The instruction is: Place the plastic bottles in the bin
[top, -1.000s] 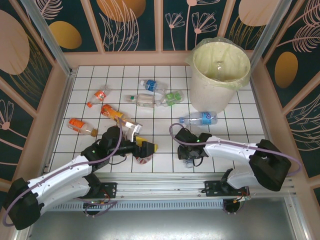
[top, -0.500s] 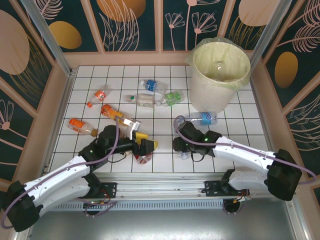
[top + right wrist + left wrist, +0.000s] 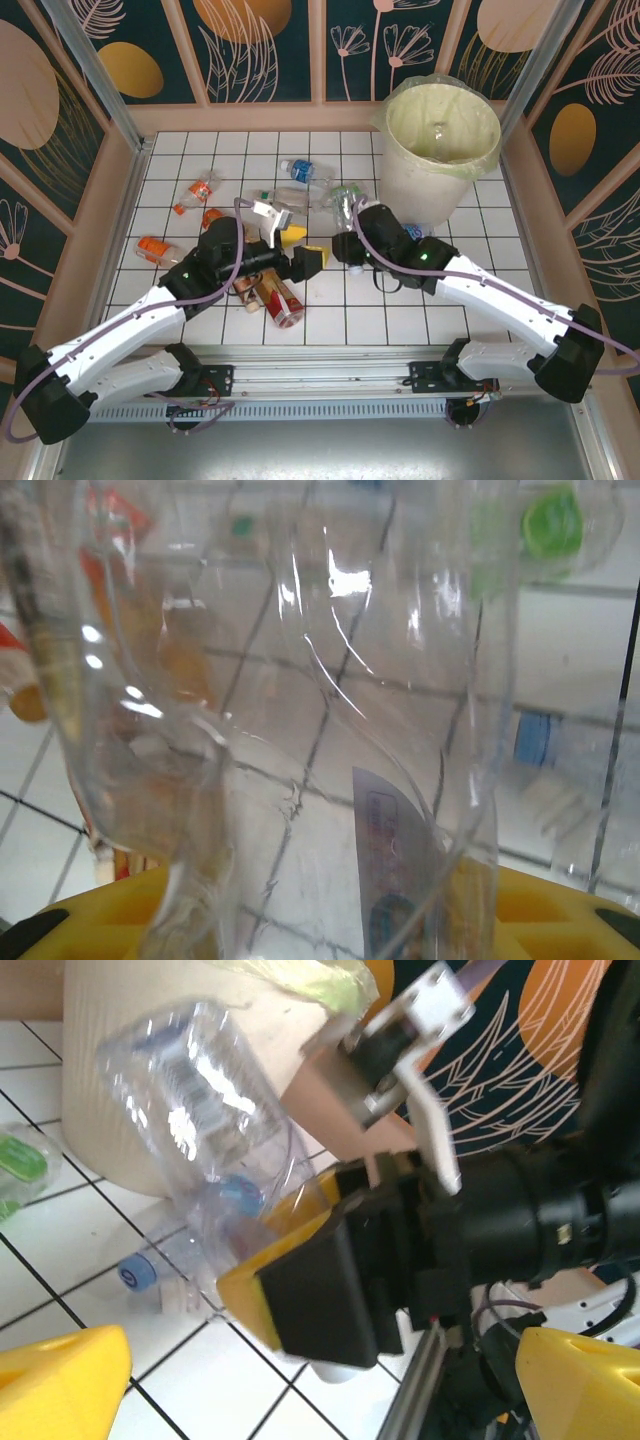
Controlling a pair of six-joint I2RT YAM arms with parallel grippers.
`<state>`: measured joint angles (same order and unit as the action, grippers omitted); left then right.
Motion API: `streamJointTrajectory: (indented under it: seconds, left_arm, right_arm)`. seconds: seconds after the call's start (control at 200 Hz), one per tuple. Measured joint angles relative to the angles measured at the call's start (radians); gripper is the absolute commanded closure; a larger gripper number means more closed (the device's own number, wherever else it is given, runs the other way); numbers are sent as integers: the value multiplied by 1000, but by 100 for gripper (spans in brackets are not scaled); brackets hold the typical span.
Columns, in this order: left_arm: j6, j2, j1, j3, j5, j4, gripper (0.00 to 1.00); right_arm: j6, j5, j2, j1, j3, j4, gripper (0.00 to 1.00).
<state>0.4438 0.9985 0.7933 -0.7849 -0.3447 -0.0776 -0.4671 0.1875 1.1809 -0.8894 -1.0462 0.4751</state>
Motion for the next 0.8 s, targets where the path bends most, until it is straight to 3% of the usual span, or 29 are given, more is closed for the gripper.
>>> streamJointTrajectory:
  seconds: [0.345,0.801]
  left_arm:
    - [-127,11,0,0,56,-53,1]
    - [-167,-69,0,146,123,-232,1]
  right_arm:
    - [158,-34,56,169,-219,-48,51]
    - [310,-67,140,353,-418,-111,51]
